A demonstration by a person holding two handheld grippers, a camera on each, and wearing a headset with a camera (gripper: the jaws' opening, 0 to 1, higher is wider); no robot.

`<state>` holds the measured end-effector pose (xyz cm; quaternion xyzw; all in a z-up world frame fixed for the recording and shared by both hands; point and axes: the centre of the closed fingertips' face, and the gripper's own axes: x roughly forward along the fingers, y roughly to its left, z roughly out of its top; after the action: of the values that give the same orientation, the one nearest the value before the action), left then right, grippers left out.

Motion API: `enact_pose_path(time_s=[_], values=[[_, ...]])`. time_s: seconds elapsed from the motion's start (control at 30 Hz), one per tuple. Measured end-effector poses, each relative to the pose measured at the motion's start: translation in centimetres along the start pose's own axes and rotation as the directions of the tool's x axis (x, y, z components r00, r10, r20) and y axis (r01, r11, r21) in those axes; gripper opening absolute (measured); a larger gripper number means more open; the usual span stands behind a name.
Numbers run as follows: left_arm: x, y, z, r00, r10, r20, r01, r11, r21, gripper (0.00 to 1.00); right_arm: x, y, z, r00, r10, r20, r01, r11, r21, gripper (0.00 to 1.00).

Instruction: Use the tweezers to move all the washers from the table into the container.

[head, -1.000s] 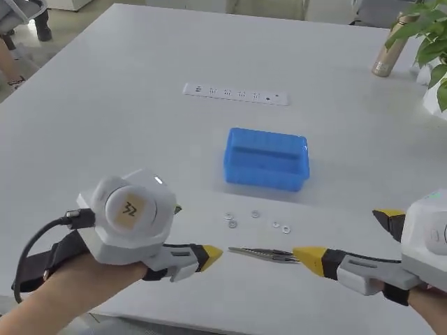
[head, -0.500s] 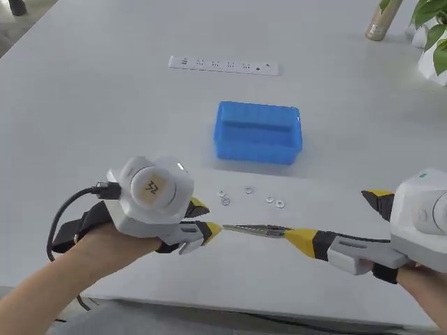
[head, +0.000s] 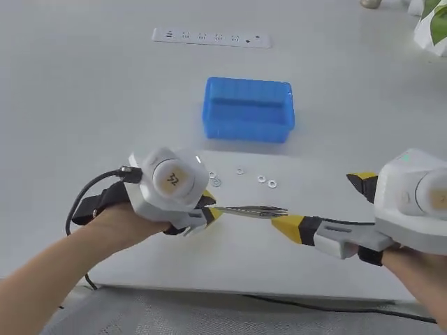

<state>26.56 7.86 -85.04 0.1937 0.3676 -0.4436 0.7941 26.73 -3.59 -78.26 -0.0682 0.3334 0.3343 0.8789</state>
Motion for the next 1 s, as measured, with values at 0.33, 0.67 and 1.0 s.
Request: enact_pose_path(time_s=[0.33,0.67,1.0], values=[[1.2,-0.1,-0.4,0.9994,-0.026,-0.023,0.026,1.0,0.004,0.03,0.1,0.3,-0.5,0.9998,0.01,-0.015,-0.01,1.0,-0.003,0.89],[0.6,-1.6,-0.6,0.9981,-0.047,-0.04,0.049,0.997,0.066,0.0,0.6,0.1,-0.2,0.9994,0.005,-0.034,-0.007,0.999,-0.054,0.89],[-3.2,-2.4,2.3,0.9993,-0.034,0.013,0.033,0.996,0.08,0.0,1.1,1.3,0.3,0.9957,0.073,-0.057,-0.077,0.994,-0.075,0.75]])
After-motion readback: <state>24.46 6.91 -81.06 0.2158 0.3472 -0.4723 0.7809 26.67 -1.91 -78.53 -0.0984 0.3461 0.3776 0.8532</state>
